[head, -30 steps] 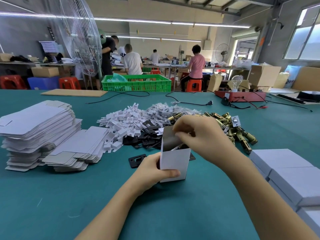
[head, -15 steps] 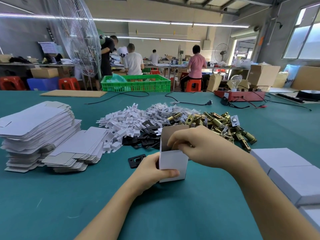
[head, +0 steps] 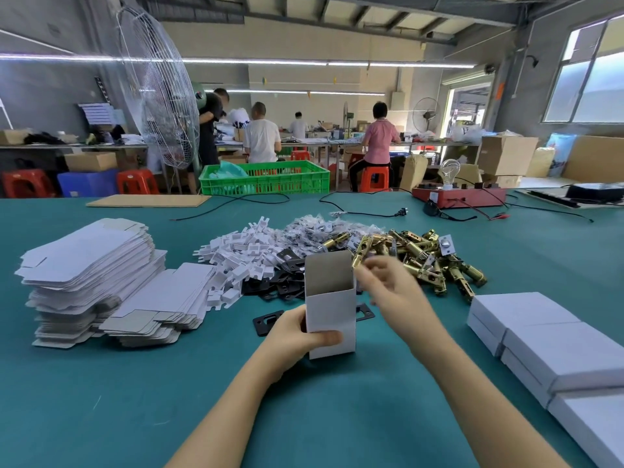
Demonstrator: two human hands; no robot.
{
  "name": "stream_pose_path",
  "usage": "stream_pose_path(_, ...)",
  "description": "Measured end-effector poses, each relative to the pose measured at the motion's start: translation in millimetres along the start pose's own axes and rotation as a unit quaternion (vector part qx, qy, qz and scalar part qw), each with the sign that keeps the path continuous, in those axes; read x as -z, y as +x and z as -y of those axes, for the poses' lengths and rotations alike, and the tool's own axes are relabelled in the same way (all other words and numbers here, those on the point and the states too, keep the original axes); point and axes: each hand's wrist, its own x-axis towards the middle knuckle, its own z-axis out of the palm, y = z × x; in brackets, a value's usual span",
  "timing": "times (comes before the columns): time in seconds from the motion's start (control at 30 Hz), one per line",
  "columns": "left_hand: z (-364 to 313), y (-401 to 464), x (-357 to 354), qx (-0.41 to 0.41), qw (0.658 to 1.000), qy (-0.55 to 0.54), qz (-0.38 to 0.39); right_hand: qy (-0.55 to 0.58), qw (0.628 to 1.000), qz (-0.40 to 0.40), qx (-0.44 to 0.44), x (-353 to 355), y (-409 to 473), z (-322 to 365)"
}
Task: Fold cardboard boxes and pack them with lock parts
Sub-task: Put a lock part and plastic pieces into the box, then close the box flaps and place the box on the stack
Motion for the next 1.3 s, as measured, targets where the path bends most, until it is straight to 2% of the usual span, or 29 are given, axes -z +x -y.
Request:
stream_pose_path(0.1,-3,-2,-3,-0.001,1.0,0.01,-0.019,0.035,0.997,0.058,-0.028,-18,-17,-30)
stream_pose_path(0.27,-4,-8,-12,-0.014,0.997,0.018,-0.072,0.038,0.999,0.03,0.008,-28,-24,-38)
stream_pose_path(0.43,-3,-22,-20,-0.082,0.988,-0.009,-0.128,0.038,0.998,0.024,0.039,-31,-28,-43)
stream_pose_path(0.63,-6,-23,-24,-0.17,0.972,0.069,-0.149,0.054,0.997,-0.027,0.057,-33,-29,-48)
stream_pose_path(0.83,-6,-22,-25,-0.176,0.966,0.071,-0.176,0.084,0.995,-0.027,0.053,-30,-30,-51)
stream_pose_path(1.17,-9,-20,-22,-0.155,0.974,0.068,-0.152,0.08,0.993,-0.031,0.08,-33,-32,-49)
stream_pose_path(1.3,-13,-17,-23,-0.139,0.977,-0.003,-0.159,0.082,0.992,-0.038,0.087,-35,-35,-42)
